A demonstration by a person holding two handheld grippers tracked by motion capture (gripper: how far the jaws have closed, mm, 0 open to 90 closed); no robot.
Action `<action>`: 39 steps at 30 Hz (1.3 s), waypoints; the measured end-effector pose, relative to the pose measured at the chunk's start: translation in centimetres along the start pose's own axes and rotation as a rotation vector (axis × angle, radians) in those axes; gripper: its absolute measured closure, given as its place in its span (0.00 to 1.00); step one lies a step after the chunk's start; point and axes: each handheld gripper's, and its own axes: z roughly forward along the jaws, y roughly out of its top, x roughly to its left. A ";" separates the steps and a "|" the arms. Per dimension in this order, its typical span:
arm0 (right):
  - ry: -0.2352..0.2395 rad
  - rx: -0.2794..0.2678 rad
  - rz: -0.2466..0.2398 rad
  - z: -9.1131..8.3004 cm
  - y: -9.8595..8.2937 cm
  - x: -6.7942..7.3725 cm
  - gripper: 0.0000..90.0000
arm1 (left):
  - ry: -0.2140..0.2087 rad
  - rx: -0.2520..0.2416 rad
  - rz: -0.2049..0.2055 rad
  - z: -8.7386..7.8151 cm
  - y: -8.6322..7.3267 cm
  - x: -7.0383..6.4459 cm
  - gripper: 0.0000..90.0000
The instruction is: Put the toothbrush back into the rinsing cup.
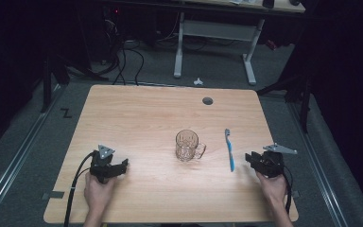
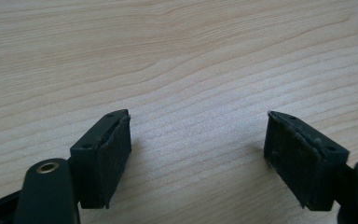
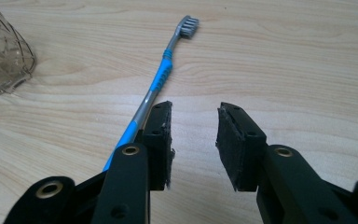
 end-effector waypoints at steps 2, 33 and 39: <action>-0.001 -0.004 0.000 0.0 0.2 0.1 0.72 | -0.001 -0.002 -0.003 0.0 0.0 0.0 0.26; 0.032 0.069 -0.047 1.3 4.0 1.2 0.75 | -0.001 -0.002 -0.004 0.0 0.0 0.0 0.26; 0.034 0.091 -0.051 1.8 4.8 1.4 0.75 | -0.001 -0.002 -0.003 0.0 0.0 0.0 0.26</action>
